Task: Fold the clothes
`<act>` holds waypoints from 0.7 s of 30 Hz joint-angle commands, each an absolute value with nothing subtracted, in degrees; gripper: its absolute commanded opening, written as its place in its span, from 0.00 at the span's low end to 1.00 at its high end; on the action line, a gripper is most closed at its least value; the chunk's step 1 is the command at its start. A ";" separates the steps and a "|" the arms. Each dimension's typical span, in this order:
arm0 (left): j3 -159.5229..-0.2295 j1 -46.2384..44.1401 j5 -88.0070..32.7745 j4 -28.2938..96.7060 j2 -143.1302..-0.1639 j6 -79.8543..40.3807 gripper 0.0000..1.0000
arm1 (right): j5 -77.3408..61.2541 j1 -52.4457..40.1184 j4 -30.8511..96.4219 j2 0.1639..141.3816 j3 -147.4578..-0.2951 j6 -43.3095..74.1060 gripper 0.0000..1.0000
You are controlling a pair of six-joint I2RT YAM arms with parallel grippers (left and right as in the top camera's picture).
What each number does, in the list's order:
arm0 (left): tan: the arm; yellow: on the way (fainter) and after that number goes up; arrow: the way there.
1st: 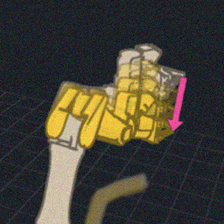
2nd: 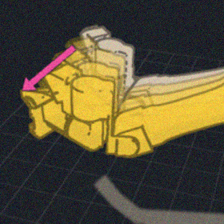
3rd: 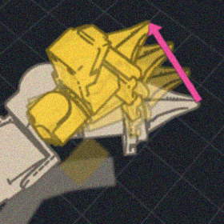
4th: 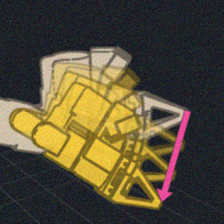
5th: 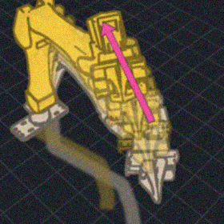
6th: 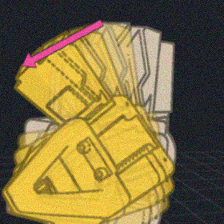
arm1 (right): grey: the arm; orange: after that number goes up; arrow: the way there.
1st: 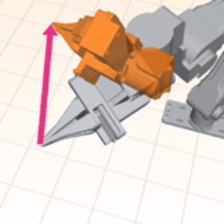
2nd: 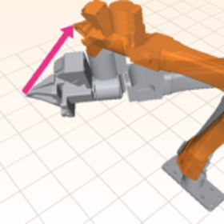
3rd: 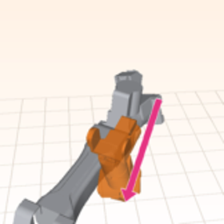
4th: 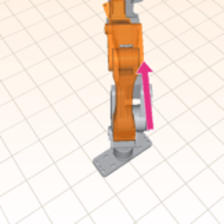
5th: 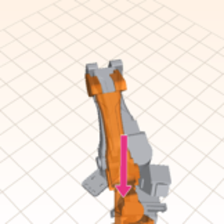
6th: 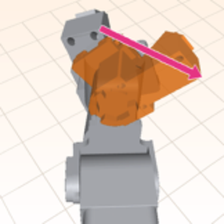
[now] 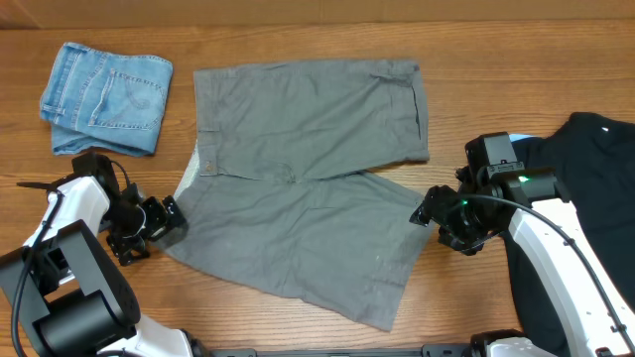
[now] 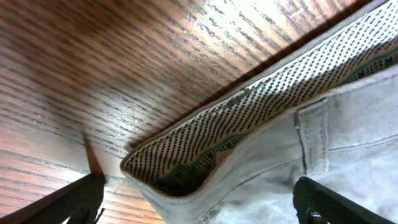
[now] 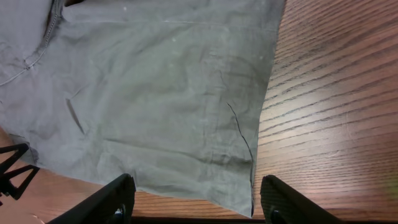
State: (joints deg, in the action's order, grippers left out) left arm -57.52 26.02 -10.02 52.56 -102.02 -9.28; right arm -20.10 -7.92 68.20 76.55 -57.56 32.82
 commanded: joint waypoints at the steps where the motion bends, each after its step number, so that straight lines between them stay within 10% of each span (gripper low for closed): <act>1: -55.57 25.98 -19.42 50.15 -104.84 -7.75 1.00 | -19.57 -8.14 68.01 76.09 -56.95 33.06 0.69; 21: -56.73 30.68 -25.23 53.69 -104.84 -0.01 1.00 | -19.57 -8.14 67.94 76.09 -56.95 33.06 0.69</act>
State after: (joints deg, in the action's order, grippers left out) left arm -57.67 30.44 -25.12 55.66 -102.87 -1.67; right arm -20.10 -7.92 68.25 76.55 -57.56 32.80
